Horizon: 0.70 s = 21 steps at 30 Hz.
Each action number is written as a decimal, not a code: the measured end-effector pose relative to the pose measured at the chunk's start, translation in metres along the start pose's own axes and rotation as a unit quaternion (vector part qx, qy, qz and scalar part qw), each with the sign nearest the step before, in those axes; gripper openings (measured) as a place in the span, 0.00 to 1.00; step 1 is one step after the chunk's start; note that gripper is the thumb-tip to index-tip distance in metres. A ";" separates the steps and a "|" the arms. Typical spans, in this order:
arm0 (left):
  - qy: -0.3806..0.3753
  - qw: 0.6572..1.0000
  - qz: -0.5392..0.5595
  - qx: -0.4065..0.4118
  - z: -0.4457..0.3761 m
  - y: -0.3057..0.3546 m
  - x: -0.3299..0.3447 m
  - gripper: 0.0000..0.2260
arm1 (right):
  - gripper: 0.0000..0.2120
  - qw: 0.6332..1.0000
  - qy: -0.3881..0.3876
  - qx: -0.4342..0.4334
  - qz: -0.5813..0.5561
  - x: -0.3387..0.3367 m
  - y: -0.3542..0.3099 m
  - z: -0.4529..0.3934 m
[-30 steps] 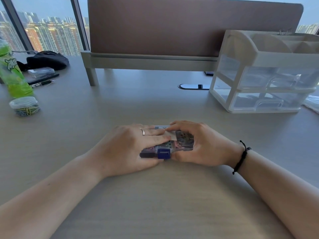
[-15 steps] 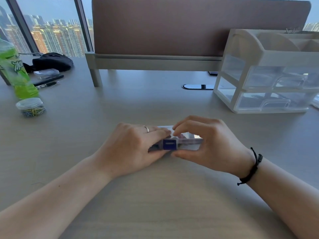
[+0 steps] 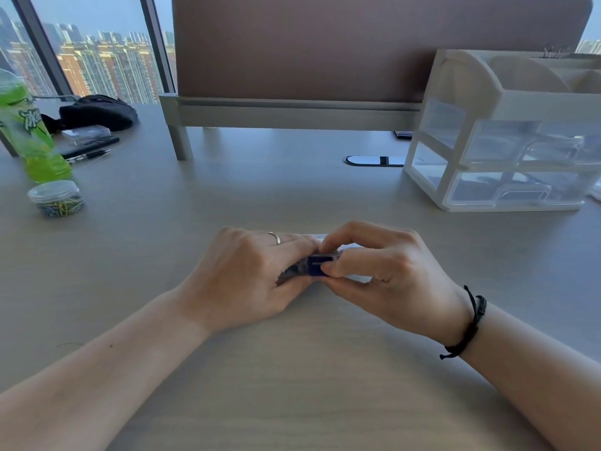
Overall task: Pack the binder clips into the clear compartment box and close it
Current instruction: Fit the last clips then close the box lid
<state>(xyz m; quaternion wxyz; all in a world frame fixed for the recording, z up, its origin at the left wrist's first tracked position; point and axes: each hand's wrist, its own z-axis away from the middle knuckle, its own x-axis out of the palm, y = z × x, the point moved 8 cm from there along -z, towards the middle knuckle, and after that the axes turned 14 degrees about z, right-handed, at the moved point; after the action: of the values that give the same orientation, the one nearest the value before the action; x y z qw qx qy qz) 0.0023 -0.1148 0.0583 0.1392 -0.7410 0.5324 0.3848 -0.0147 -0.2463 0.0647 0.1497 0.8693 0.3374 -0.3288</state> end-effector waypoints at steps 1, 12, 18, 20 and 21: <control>0.001 1.000 0.000 0.000 0.000 0.000 0.000 0.13 | 0.08 1.000 -0.002 0.000 -0.001 0.000 0.000 0.000; 0.016 1.000 -0.007 -0.002 0.002 0.000 -0.004 0.13 | 0.07 0.994 -0.024 0.061 -0.092 0.000 0.007 0.000; 0.015 1.000 -0.015 -0.002 0.003 -0.004 0.001 0.12 | 0.13 0.978 -0.071 0.173 -0.097 0.008 0.028 0.005; 0.013 1.000 -0.012 -0.001 0.004 -0.006 0.002 0.12 | 0.14 0.977 -0.085 0.173 -0.089 0.012 0.029 0.006; 0.009 1.000 -0.007 -0.003 0.005 -0.007 0.003 0.13 | 0.13 0.977 -0.095 0.172 -0.082 0.013 0.028 0.007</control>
<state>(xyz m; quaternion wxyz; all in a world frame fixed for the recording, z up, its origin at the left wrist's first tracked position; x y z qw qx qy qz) 0.0068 -0.1108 0.0514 0.1347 -0.7489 0.5269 0.3786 0.0090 -0.2637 0.0519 0.0019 0.8159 0.3306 -0.4744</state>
